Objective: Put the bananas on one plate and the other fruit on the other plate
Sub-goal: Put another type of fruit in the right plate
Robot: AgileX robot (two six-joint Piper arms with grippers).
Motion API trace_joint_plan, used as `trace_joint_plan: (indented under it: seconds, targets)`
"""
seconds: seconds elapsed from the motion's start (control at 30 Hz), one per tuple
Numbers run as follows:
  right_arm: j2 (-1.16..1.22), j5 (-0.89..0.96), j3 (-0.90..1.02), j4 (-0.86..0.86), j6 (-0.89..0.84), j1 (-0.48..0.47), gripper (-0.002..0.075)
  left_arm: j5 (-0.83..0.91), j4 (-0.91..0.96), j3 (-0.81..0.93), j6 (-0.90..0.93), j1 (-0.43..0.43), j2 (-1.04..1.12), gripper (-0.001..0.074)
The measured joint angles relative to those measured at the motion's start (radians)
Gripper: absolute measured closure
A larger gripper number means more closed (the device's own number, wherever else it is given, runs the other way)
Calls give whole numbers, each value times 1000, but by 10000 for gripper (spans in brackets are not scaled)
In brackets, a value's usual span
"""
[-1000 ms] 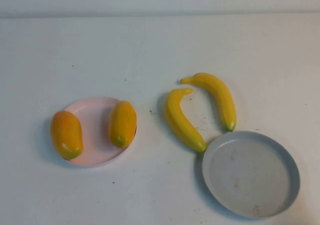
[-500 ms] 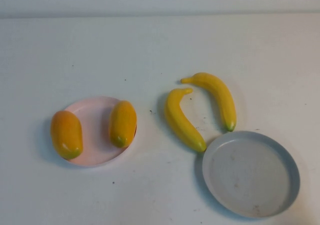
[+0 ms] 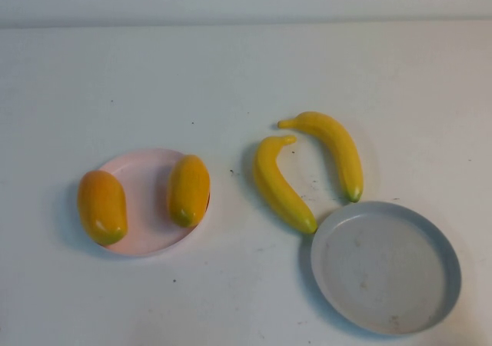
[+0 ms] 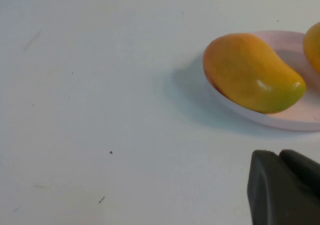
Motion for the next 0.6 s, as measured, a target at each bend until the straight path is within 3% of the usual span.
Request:
trace_joint_plan:
  seconds: [0.6]
  targets:
    - [0, 0, 0, 0, 0, 0, 743, 22, -2, 0, -2, 0, 0, 738]
